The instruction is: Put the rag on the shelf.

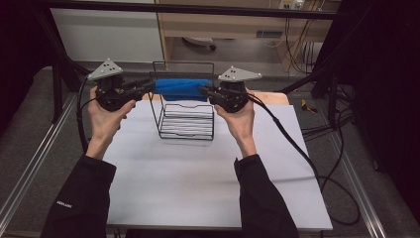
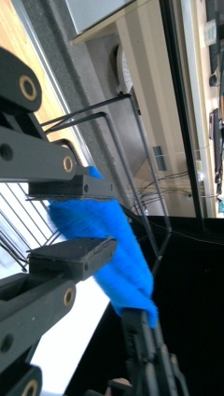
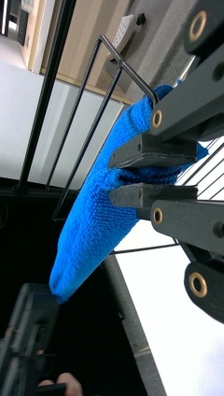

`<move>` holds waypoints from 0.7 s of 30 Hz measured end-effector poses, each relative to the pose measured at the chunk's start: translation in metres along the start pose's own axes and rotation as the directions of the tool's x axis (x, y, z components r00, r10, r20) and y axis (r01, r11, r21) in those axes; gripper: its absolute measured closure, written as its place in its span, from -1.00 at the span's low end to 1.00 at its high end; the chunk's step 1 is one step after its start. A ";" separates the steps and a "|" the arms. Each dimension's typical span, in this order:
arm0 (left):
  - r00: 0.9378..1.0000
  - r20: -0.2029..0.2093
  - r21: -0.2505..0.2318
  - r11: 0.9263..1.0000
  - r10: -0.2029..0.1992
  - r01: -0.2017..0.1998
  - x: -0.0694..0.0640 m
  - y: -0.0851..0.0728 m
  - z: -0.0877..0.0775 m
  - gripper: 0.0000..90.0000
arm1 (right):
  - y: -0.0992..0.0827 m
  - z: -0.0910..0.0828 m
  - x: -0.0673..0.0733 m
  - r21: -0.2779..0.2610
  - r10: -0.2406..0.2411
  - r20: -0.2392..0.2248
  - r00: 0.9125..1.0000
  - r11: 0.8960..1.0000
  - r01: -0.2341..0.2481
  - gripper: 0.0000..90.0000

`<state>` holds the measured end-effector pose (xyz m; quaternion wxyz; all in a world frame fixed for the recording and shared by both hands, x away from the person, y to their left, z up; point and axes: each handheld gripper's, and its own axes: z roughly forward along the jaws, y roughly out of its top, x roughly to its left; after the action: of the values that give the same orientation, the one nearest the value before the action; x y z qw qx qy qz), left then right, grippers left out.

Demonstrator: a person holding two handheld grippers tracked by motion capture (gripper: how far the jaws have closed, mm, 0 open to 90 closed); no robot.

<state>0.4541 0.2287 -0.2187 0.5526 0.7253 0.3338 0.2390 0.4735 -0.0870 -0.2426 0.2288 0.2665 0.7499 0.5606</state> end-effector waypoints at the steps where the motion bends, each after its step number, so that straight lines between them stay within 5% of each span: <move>1: 1.000 -0.001 0.004 1.000 -0.001 0.001 0.000 0.000 0.001 0.58 | 0.000 0.000 0.000 0.001 -0.004 -0.003 1.000 1.000 0.004 0.80; 10: 0.998 0.054 0.105 0.994 -0.020 0.014 0.000 -0.013 0.013 0.92 | -0.006 -0.001 -0.003 0.007 -0.003 -0.017 1.000 1.000 0.003 0.71; 21: 0.999 0.047 0.170 0.985 0.011 -0.019 -0.002 -0.027 0.026 0.98 | -0.002 -0.015 0.000 -0.016 0.038 -0.054 0.998 0.999 -0.039 0.12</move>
<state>0.4655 0.2148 -0.2519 0.4944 0.7777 0.3347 0.1970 0.4638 -0.0987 -0.2408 0.1997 0.2638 0.7458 0.5782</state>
